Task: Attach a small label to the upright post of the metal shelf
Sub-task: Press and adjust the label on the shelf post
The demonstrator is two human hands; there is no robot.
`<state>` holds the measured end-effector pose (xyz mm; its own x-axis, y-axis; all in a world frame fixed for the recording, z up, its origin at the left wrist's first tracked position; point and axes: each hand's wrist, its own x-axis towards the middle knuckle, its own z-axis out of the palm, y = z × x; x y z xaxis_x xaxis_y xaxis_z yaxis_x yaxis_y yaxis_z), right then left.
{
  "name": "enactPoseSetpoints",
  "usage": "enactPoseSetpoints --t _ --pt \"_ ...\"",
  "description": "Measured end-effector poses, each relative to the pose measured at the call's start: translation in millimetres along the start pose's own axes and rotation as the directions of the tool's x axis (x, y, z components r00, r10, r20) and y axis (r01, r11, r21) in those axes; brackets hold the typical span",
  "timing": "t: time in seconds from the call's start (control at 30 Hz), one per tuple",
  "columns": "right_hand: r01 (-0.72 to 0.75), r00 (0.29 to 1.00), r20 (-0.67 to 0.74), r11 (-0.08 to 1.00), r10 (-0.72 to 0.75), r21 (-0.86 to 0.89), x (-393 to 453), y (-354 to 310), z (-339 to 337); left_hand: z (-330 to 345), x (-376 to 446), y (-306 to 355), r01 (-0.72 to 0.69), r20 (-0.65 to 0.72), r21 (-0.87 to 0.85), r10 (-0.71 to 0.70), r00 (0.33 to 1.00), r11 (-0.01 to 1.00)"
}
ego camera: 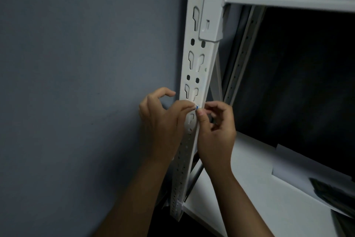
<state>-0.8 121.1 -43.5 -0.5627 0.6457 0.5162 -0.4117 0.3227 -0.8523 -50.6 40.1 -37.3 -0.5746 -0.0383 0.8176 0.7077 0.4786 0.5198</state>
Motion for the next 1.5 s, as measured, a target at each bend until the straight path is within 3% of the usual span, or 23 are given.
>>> enactPoseSetpoints --t 0.1,0.3,0.43,0.53,0.73,0.9,1.17,1.33,1.5 --pt "-0.003 1.0 -0.013 1.0 0.003 0.01 -0.6 -0.3 1.3 -2.8 0.9 0.5 -0.125 -0.052 0.015 0.126 0.991 0.992" --pt "-0.003 1.0 -0.019 1.0 0.004 0.013 -2.1 -0.2 2.6 0.2 0.5 -5.1 -0.243 -0.067 0.075 0.248 0.966 0.967" --pt "0.01 1.0 -0.021 1.0 -0.009 0.022 -2.8 -0.6 2.2 6.2 0.0 -5.3 -0.246 -0.086 0.179 0.264 0.961 0.953" --pt "0.01 1.0 -0.013 1.0 -0.01 0.023 -3.1 -0.4 2.5 7.3 -1.5 0.1 -0.197 -0.056 0.149 0.207 0.977 0.969" --pt "-0.016 1.0 -0.013 0.999 0.017 0.037 0.0 -2.6 0.5 7.4 -4.5 4.5 0.086 -0.079 -0.041 -0.089 0.993 0.995" --pt "-0.021 0.999 -0.025 0.999 0.021 0.028 -1.7 -1.9 2.8 3.8 -3.5 -1.7 0.003 -0.054 -0.089 -0.008 0.999 0.996" --pt "0.003 1.0 -0.03 1.0 -0.003 -0.002 -2.2 0.2 4.0 8.1 -2.8 3.4 -0.152 -0.014 0.171 0.157 0.988 0.974" --pt "-0.024 1.0 -0.012 0.999 0.024 0.033 -1.6 -2.2 1.5 4.7 -2.5 6.5 -0.018 -0.049 0.114 0.024 0.999 0.993" --pt "-0.037 0.999 -0.018 0.999 0.037 0.031 -1.6 -3.6 1.4 2.8 -3.9 0.8 0.012 -0.039 0.006 -0.012 0.999 1.0"
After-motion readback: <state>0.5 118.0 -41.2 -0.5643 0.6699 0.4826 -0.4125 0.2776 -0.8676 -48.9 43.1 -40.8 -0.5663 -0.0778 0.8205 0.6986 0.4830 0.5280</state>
